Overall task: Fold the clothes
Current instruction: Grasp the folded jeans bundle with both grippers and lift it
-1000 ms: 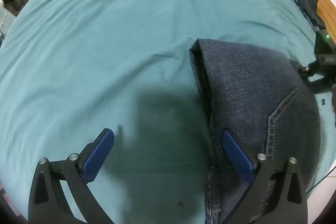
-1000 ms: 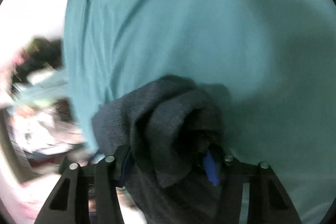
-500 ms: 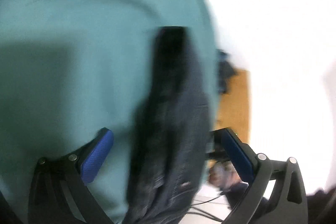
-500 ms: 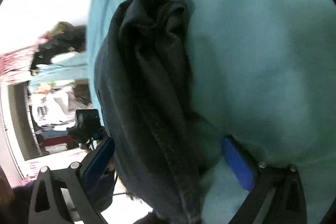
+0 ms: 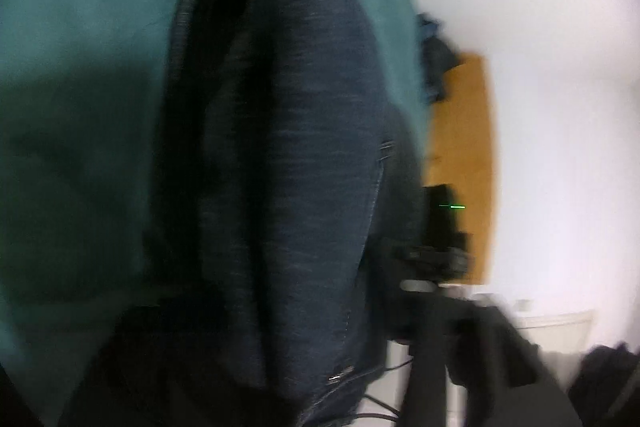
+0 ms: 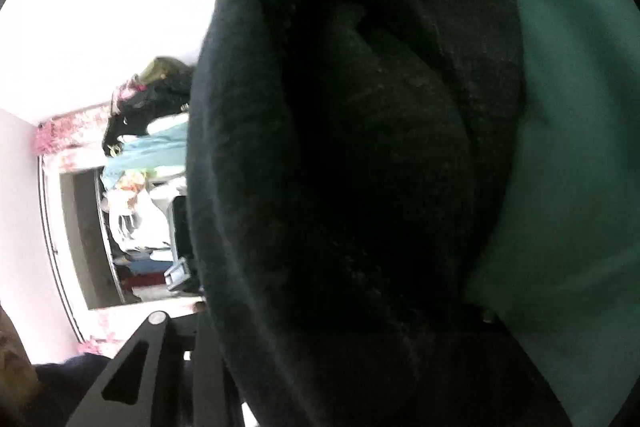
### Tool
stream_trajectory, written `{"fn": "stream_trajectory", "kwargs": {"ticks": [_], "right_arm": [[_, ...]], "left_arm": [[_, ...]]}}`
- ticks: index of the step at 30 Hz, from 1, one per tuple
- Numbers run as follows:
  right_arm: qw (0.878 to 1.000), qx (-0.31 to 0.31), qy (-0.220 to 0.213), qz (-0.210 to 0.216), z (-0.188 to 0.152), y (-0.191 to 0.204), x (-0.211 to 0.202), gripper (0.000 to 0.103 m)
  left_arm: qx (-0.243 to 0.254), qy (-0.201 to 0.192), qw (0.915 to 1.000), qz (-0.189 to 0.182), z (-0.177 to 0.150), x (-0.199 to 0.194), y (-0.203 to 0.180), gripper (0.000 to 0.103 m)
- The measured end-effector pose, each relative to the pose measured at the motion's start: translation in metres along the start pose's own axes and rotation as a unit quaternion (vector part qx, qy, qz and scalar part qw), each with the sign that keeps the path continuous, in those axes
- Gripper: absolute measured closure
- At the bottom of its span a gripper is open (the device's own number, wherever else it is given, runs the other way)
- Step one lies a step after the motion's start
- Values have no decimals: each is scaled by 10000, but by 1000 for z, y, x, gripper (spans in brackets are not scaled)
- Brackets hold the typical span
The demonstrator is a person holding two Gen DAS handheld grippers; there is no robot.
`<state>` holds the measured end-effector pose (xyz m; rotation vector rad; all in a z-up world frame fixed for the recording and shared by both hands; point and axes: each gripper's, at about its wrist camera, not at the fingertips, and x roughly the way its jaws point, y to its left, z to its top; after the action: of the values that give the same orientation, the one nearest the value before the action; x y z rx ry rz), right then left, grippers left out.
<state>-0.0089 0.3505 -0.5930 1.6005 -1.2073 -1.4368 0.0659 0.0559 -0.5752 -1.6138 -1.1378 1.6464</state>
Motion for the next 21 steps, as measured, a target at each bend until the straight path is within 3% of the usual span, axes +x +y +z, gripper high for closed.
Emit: {"fn": "stream_trajectory", "kwargs": {"ticks": [5, 11, 16, 19, 21], "right_arm": [[9993, -92, -282, 219, -9, 23, -28, 68], [9967, -237, -749, 183, -23, 59, -104, 68], [9889, -83, -1471, 177, -44, 74, -224, 68], [9808, -27, -1949, -14, -59, 74, -310, 68], [9734, -24, -2280, -219, -71, 66, -389, 68]], "left_arm": [[17, 59, 9999, 119, -11, -3, -38, 73], [352, 166, 9991, 180, -19, -3, -110, 73], [923, 437, 9946, 206, -25, 4, -198, 73], [1334, 764, 9881, 85, -32, 71, -275, 73], [1583, 947, 9828, -12, -41, 122, -322, 73]]}}
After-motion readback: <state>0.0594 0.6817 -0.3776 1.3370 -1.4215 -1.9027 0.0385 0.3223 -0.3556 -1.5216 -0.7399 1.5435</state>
